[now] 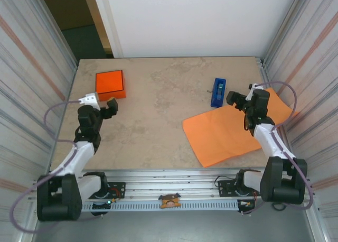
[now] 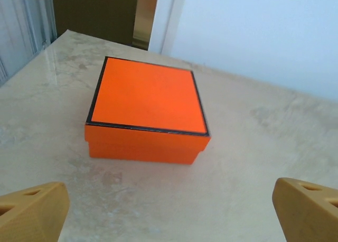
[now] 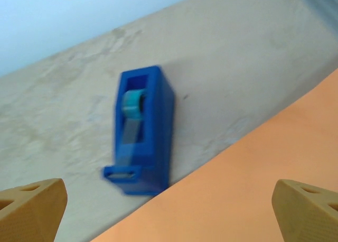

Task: Wrap the gift box in paper
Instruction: Move the wrapping paper to the center of the table.

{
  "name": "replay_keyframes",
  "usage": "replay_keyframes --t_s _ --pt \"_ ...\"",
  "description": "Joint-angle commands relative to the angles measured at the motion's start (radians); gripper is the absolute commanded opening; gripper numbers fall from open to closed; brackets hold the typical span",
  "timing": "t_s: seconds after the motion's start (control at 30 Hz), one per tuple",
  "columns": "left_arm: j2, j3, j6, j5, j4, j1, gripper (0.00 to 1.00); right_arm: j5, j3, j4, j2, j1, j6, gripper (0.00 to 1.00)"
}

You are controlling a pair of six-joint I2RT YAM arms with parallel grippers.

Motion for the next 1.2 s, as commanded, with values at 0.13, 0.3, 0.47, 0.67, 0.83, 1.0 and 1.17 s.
replay_keyframes --t_s 0.13,0.3,0.47,0.67,0.83,1.0,1.17 --pt "-0.082 0.055 -0.298 0.416 -0.346 0.074 0.99 -0.207 -0.019 -0.461 -0.025 0.016 0.223 0.94" --pt "-0.066 0.076 -0.297 0.641 -0.405 0.052 0.99 -0.219 -0.062 -0.508 0.025 0.084 0.247 0.8" --pt "-0.089 0.116 -0.28 0.635 -0.508 -0.008 0.99 -0.221 -0.075 -0.489 0.124 0.233 0.305 0.69" --pt "-0.084 0.168 -0.249 0.603 -0.599 -0.077 0.99 -0.171 -0.074 -0.381 0.204 0.451 0.509 0.65" --pt "-0.059 0.195 -0.242 0.593 -0.642 -0.129 0.99 -0.113 -0.052 -0.211 0.275 0.628 0.733 0.63" --pt "-0.053 0.213 -0.248 0.556 -0.677 -0.171 0.99 -0.096 0.052 -0.039 0.444 0.782 0.916 0.6" --pt "-0.062 0.238 -0.256 0.542 -0.72 -0.179 0.99 -0.184 0.264 0.091 0.627 0.89 0.951 0.58"
